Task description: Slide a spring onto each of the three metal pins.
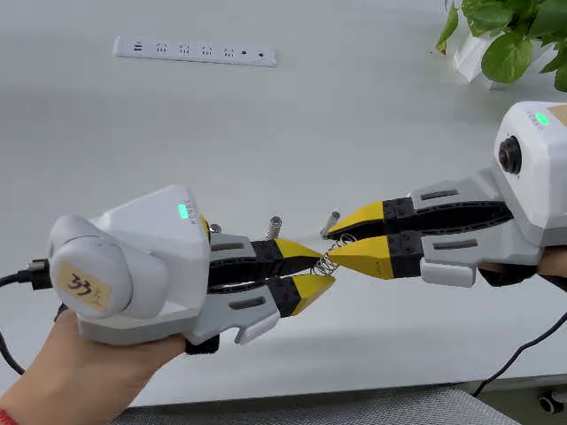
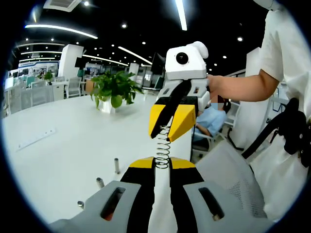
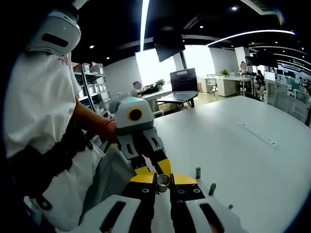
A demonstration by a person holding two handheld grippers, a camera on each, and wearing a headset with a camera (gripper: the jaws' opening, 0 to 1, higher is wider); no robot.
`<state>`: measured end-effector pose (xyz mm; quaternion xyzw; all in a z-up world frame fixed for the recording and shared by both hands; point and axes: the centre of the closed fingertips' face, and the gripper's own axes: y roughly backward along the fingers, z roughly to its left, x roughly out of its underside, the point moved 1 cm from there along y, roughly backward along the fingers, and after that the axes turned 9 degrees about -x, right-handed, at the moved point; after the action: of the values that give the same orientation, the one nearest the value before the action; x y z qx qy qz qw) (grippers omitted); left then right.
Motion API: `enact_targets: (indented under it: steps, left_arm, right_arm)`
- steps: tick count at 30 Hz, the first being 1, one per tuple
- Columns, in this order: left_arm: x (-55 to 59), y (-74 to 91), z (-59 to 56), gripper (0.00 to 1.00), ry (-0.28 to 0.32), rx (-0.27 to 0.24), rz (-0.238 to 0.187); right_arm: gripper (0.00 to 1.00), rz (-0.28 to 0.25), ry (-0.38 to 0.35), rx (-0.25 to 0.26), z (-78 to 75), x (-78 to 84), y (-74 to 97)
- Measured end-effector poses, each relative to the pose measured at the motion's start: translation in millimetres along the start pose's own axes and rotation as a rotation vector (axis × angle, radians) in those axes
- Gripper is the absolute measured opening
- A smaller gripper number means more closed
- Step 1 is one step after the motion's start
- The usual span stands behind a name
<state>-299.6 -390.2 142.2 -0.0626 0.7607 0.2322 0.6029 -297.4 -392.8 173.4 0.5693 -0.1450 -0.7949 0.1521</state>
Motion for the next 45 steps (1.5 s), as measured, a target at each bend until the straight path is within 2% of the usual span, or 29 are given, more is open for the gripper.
enact_targets:
  steps: [3, 9, 15, 17, 19, 20, 23, 27, 30, 35, 45]
  left_arm:
    - [0.1, 0.0, 0.3, 0.07, 0.000, 0.000, -0.001]
    - [0.1, -0.3, 0.2, 0.07, -0.004, 0.001, -0.002]
    - [2.4, -1.2, -0.2, 0.07, -0.016, 0.002, 0.006]
    - [2.8, -1.5, 0.2, 0.07, -0.019, 0.000, 0.009]
    - [3.5, -1.9, 0.4, 0.07, -0.022, 0.000, 0.012]
    - [4.2, -2.2, 0.8, 0.07, -0.024, -0.002, 0.015]
    - [5.0, -2.7, 0.2, 0.07, -0.025, 0.000, 0.016]
    - [6.5, -3.1, -0.6, 0.07, -0.031, 0.004, 0.020]
    - [6.3, -2.7, 0.0, 0.07, -0.029, 0.003, 0.017]
    - [4.7, -1.9, 1.2, 0.07, -0.026, 0.003, 0.010]
    - [5.6, -1.4, 1.5, 0.07, -0.020, 0.005, 0.006]
  right_arm:
    - [0.10, 0.032, -0.002, -0.008, -1.2, 1.3, 1.1]
    - [0.15, 0.103, 0.039, -0.024, -3.0, 0.1, 5.0]
    - [0.21, 0.279, 0.104, -0.075, -5.1, 6.8, 8.7]
    - [0.22, 0.306, 0.117, -0.095, -3.3, 4.6, 6.8]
    - [0.21, 0.363, 0.149, -0.117, -2.2, 5.0, 5.4]
    - [0.21, 0.409, 0.178, -0.123, -3.3, 6.9, 4.7]
    - [0.18, 0.486, 0.225, -0.151, -4.4, 11.4, 2.2]
    - [0.16, 0.510, 0.235, -0.189, -6.4, 9.2, -1.3]
    - [0.15, 0.554, 0.255, -0.224, -5.2, 12.1, -4.0]
    - [0.14, 0.619, 0.283, -0.242, -5.9, 19.5, -7.8]
    - [0.08, 0.646, 0.296, -0.251, -5.0, 23.1, -8.9]
